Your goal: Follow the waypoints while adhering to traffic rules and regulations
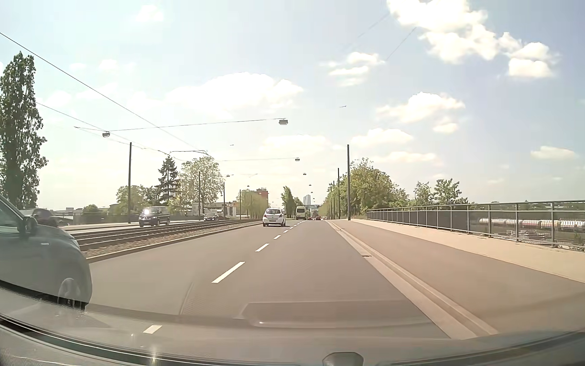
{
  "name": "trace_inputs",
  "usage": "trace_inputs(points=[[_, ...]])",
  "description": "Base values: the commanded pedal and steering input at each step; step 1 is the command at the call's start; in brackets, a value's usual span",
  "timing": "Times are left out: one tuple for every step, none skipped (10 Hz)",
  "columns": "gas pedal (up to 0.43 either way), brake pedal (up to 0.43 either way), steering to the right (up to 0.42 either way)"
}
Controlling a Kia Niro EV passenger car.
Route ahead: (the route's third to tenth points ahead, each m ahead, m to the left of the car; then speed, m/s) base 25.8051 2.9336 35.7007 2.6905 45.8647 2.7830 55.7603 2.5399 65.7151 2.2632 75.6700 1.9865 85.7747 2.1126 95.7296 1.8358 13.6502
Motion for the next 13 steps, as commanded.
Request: trace_inputs(points=[[0.130,0.030,0.002],[0.130,0.030,0.001],[0.130,0.030,0.001],[0.130,0.030,0.000],[0.130,0.030,0.000],[0.130,0.030,0.000],[0.130,0.030,0.001],[0.130,0.030,0.000],[0.130,0.030,0.002],[0.130,0.030,0.002],[0.130,0.030,0.002],[0.130,0.030,0.002],[0.130,0.030,0.003]])
